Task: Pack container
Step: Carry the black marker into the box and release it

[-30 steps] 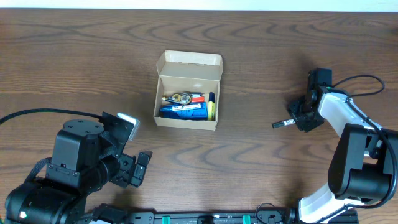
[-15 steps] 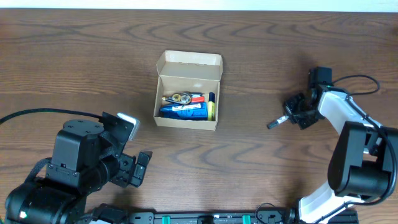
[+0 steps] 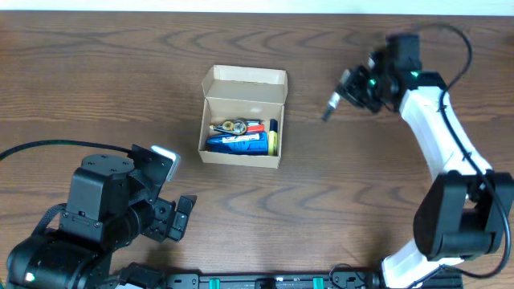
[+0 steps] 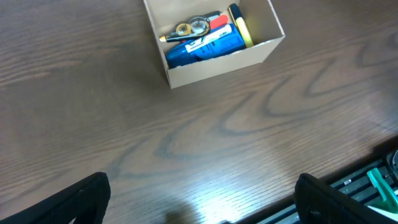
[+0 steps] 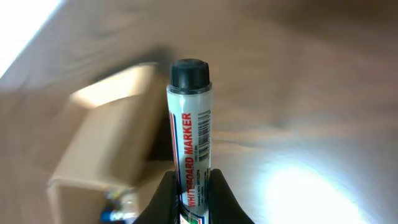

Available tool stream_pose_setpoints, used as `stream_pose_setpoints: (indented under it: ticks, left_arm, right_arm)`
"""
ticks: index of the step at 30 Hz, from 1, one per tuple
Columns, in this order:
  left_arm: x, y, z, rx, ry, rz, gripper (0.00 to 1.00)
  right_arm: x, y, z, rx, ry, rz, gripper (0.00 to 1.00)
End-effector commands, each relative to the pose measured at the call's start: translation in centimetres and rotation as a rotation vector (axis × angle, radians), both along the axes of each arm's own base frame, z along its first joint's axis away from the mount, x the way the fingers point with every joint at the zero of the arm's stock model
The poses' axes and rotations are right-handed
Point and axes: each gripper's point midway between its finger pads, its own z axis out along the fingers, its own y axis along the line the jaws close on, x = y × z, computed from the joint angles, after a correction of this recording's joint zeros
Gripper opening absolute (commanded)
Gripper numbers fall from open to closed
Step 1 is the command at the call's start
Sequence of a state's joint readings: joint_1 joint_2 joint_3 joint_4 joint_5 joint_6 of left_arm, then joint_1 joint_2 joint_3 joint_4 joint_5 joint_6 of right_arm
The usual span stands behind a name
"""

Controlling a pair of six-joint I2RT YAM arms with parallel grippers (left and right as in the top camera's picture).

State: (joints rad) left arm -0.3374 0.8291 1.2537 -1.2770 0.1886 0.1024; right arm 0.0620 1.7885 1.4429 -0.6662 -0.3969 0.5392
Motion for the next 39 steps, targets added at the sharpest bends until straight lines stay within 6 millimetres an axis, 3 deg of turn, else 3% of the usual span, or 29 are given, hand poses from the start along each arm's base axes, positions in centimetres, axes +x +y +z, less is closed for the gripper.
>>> stream_pose_setpoints:
  ticks: [1, 2, 6, 10, 15, 19, 24, 29, 33, 34, 36, 37, 39]
  left_arm:
    - [0.0, -0.1, 0.4, -0.008, -0.009, -0.008, 0.95]
    - [0.0, -0.1, 0.4, -0.008, -0.009, -0.008, 0.95]
    - [0.0, -0.1, 0.4, -0.008, -0.009, -0.008, 0.95]
    - [0.0, -0.1, 0.4, -0.008, -0.009, -0.008, 0.95]
    - [0.0, -0.1, 0.4, -0.008, -0.009, -0.008, 0.95]
    - [0.0, -0.1, 0.4, -0.008, -0.009, -0.008, 0.95]
    - [0.0, -0.1, 0.4, -0.008, -0.009, -0.008, 0.95]
    - [0.0, -0.1, 0.4, -0.008, -0.009, -0.008, 0.95]
    - [0.0, -0.1, 0.4, -0.008, -0.009, -0.008, 0.95]
    - [0.0, -0.1, 0.4, -0.008, -0.009, -0.008, 0.95]
    - [0.0, -0.1, 0.4, -0.008, -0.009, -0.008, 0.95]
    - [0.0, -0.1, 0.4, -0.008, -0.009, -0.008, 0.95]
    - [0.0, -0.1, 0.4, -0.008, -0.009, -0.008, 0.95]
  right_arm:
    - [0.2, 5.3, 5.3, -0.069, -0.22, 0.273, 0.01]
    - [-0.1, 7.9, 6.4, -0.105, -0.3, 0.392, 0.01]
    - [-1.4, 13.3, 7.7, -0.199, -0.453, 0.615, 0.01]
    - [-3.9, 18.0, 7.6, -0.325, -0.609, 0.903, 0.01]
    - [-7.4, 22.4, 6.1, -0.454, -0.775, 1.273, 0.01]
    - [-9.1, 24.1, 4.1, -0.517, -0.82, 1.454, 0.01]
    - [-10.4, 24.5, 0.2, -0.535, -0.768, 1.61, 0.01]
    - [-10.7, 24.2, -2.5, -0.521, -0.688, 1.649, 0.01]
    - [-10.7, 24.2, -3.3, -0.517, -0.671, 1.655, 0.02]
    - [-10.7, 24.2, -3.4, -0.516, -0.67, 1.656, 0.07]
    - [-10.7, 24.2, -3.3, -0.516, -0.67, 1.655, 0.42]
    - [-10.6, 24.3, -3.2, -0.513, -0.666, 1.645, 0.52]
    - [-10.4, 24.5, -2.7, -0.496, -0.645, 1.593, 0.64]
